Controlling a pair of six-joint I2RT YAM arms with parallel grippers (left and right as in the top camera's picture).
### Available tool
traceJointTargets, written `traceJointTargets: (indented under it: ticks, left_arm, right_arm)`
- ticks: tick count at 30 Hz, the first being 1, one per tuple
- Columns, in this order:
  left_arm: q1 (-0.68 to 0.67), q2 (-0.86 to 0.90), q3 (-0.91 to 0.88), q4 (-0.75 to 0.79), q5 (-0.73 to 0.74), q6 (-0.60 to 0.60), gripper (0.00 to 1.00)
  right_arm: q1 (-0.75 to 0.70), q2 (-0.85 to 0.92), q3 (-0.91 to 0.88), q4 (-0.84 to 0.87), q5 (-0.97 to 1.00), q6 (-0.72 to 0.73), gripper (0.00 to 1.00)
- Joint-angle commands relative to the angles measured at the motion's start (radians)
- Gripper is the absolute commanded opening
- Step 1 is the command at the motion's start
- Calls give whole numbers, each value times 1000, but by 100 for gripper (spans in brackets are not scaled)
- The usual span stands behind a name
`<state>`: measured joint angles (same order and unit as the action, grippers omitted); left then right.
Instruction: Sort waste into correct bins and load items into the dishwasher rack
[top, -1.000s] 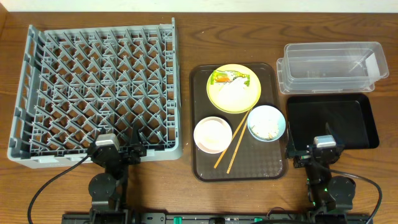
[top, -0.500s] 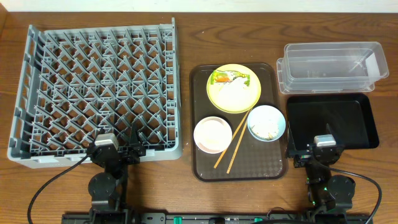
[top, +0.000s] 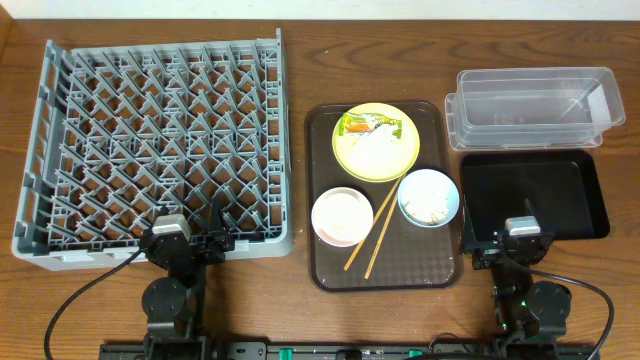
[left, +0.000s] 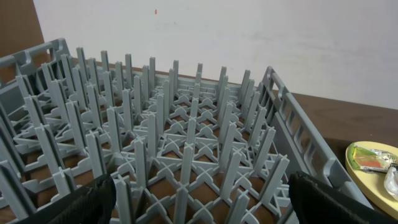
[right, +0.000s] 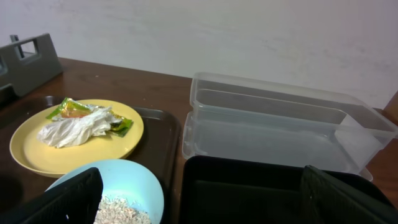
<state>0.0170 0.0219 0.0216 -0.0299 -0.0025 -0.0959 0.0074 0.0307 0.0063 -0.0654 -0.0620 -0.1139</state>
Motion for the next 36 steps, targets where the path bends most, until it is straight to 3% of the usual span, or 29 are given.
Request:
traceJointTargets:
  ticks: [1, 20, 26, 36]
  left_arm:
    - [4, 2, -18, -40, -9, 10, 90]
    - [4, 2, -18, -40, -7, 10, 90]
    - [4, 2, -6, -50, -9, 10, 90]
    - [4, 82, 185, -252, -10, 10, 90]
  right_arm:
    - [-7, 2, -1, -5, 13, 3, 99]
    - [-7, 2, -1, -2, 2, 9, 99]
    - [-7, 2, 2, -2, 3, 122, 99]
    - [-7, 92, 156, -95, 13, 147, 99]
